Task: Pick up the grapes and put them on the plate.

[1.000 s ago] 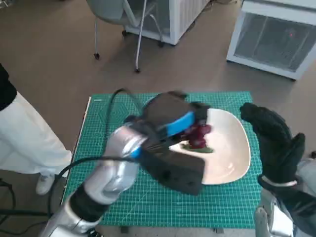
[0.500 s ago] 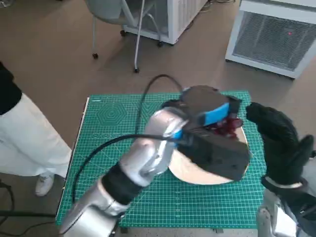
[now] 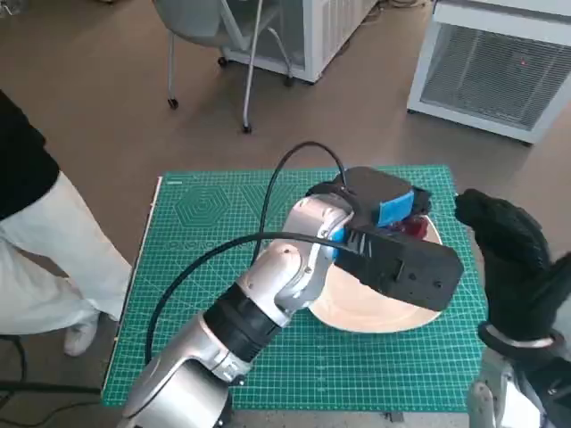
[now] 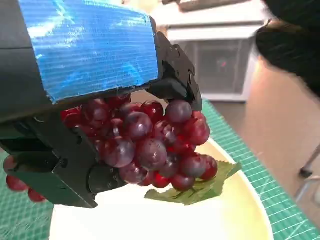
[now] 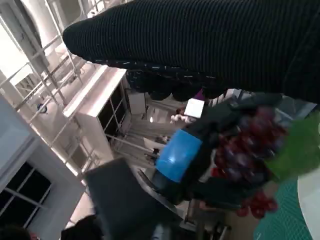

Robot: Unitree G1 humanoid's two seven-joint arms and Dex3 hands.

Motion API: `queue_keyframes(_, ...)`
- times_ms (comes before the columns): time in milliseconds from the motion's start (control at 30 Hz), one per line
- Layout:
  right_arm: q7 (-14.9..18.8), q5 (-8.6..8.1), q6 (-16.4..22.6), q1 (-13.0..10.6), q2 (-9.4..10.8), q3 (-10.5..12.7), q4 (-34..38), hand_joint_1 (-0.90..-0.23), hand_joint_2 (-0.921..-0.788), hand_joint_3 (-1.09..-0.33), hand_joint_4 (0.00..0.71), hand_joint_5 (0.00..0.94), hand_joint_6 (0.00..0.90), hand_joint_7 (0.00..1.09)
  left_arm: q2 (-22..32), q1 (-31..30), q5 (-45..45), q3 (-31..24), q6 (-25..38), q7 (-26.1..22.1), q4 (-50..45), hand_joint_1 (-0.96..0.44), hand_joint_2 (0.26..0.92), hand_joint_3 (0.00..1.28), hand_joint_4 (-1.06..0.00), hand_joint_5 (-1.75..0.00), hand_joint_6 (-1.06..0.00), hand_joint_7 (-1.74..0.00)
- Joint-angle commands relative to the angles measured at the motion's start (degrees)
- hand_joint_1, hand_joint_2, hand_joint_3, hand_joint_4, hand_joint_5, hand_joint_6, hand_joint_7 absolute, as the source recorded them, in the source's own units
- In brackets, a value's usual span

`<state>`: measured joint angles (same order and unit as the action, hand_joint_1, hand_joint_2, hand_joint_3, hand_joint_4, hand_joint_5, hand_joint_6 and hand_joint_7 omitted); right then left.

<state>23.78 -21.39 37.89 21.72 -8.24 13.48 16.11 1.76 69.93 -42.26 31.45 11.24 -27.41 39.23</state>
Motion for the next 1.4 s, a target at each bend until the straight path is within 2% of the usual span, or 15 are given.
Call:
queue_keyframes(33, -0.56, 0.36, 0.13, -0.99, 0.07, 0.27, 0.12, -0.473, -0.921, -0.529, 0.642, 0.002, 0.368, 0.57, -0.49, 1.76, 0.36, 0.29, -0.30, 0.58, 0.31, 0.34, 0.692, 0.71, -0.44, -1.60, -0.64, -0.31)
queue_keyframes(133, -0.46, 0.20, 0.21, -0.80, 0.02, 0.37, 0.49, -0.474, -0.921, -0.528, 0.642, 0.002, 0.371, 0.56, -0.58, 1.21, 0.47, 0.23, -1.53, 2.51, 1.31, 0.15, 0.808, 0.48, -0.44, -1.51, -0.53, -0.93)
queue_keyframes(167, -0.49, 0.24, 0.24, -0.77, 0.01, 0.38, 0.56, -0.474, -0.921, -0.527, 0.642, 0.002, 0.372, 0.56, -0.61, 1.01, 0.75, 0.07, -2.14, 3.05, 1.77, 0.10, 0.836, 0.43, -0.43, -1.49, -0.50, -1.08)
queue_keyframes(233, -0.64, 0.46, 0.34, -0.77, 0.02, 0.37, 0.62, -0.473, -0.921, -0.527, 0.642, 0.002, 0.374, 0.56, -0.73, 0.67, 1.82, -0.49, -3.62, 3.74, 3.07, 0.05, 0.868, 0.37, -0.43, -1.46, -0.46, -1.25)
queue_keyframes(300, -0.77, 0.66, 0.45, -0.80, 0.01, 0.36, 0.66, -0.472, -0.921, -0.527, 0.642, 0.002, 0.375, 0.56, -0.98, 0.51, 3.32, -1.23, -4.79, 3.66, 4.71, 0.03, 0.888, 0.33, -0.42, -1.45, -0.44, -1.33)
queue_keyframes(333, -0.81, 0.72, 0.49, -0.80, 0.00, 0.35, 0.71, -0.472, -0.921, -0.527, 0.643, 0.002, 0.376, 0.55, -1.14, 0.50, 4.13, -1.62, -5.14, 3.38, 5.56, 0.04, 0.890, 0.32, -0.43, -1.45, -0.43, -1.32)
queue_keyframes(367, -0.86, 0.79, 0.52, -0.81, -0.01, 0.34, 0.74, -0.471, -0.921, -0.527, 0.643, 0.002, 0.377, 0.55, -1.34, 0.55, 4.95, -1.99, -5.35, 2.98, 6.50, 0.08, 0.879, 0.33, -0.44, -1.44, -0.41, -1.21)
queue_keyframes(467, -1.04, 1.02, 0.53, -0.86, -0.03, 0.25, 0.80, -0.471, -0.921, -0.527, 0.643, 0.002, 0.380, 0.55, -1.95, 1.07, 7.29, -2.84, -5.95, 1.50, 9.93, 0.26, 0.812, 0.40, -0.52, -1.43, -0.34, -0.55)
queue_keyframes(533, -1.08, 1.09, 0.49, -0.87, -0.02, 0.20, 0.86, -0.471, -0.921, -0.528, 0.642, 0.002, 0.381, 0.55, -2.18, 1.62, 8.26, -2.93, -6.84, 0.69, 12.24, 0.29, 0.820, 0.36, -0.53, -1.37, -0.30, -0.28)
queue_keyframes(567, -1.08, 1.10, 0.47, -0.86, 0.00, 0.18, 0.92, -0.470, -0.921, -0.528, 0.642, 0.002, 0.381, 0.54, -2.23, 1.83, 8.51, -2.86, -7.38, 0.46, 13.23, 0.22, 0.835, 0.30, -0.50, -1.24, -0.27, -0.20)
queue_keyframes(633, -1.01, 1.06, 0.40, -0.82, 0.05, 0.14, 1.02, -0.470, -0.921, -0.528, 0.642, 0.002, 0.382, 0.54, -2.23, 2.04, 8.74, -2.63, -8.48, 0.35, 14.81, -0.01, 0.853, 0.18, -0.35, -0.77, -0.23, -0.11)
queue_keyframes(700, -0.84, 0.87, 0.25, -0.76, 0.09, 0.08, 1.10, -0.472, -0.921, -0.528, 0.642, 0.002, 0.383, 0.54, -2.13, 1.89, 8.85, -2.56, -9.50, 0.71, 15.75, -0.19, 0.867, 0.09, -0.17, -0.36, -0.20, -0.05)
queue_keyframes(833, -0.42, 0.30, -0.16, -0.76, 0.16, -0.10, 0.96, -0.474, -0.921, -0.527, 0.642, 0.002, 0.385, 0.54, -1.73, 1.07, 9.46, -3.11, -11.27, 2.45, 16.44, -0.32, 0.882, 0.04, -0.04, -0.09, -0.17, -0.01)
queue_keyframes(1100, -0.11, 0.02, -0.61, -0.85, 0.24, -0.50, 0.38, -0.477, -0.921, -0.528, 0.643, 0.001, 0.387, 0.53, 0.06, -2.22, 10.09, -4.26, -15.83, 7.98, 14.52, -0.37, 0.909, 0.02, -0.01, -0.01, -0.16, 0.00)
queue_keyframes(1400, 0.18, -0.18, -0.60, -1.21, 0.24, -0.66, -0.23, -0.478, -0.921, -0.530, 0.642, 0.001, 0.386, 0.54, 5.23, -8.57, 12.39, -8.33, -21.82, 13.58, 6.72, -0.37, 0.920, 0.04, -0.09, -0.03, -0.23, -0.04)
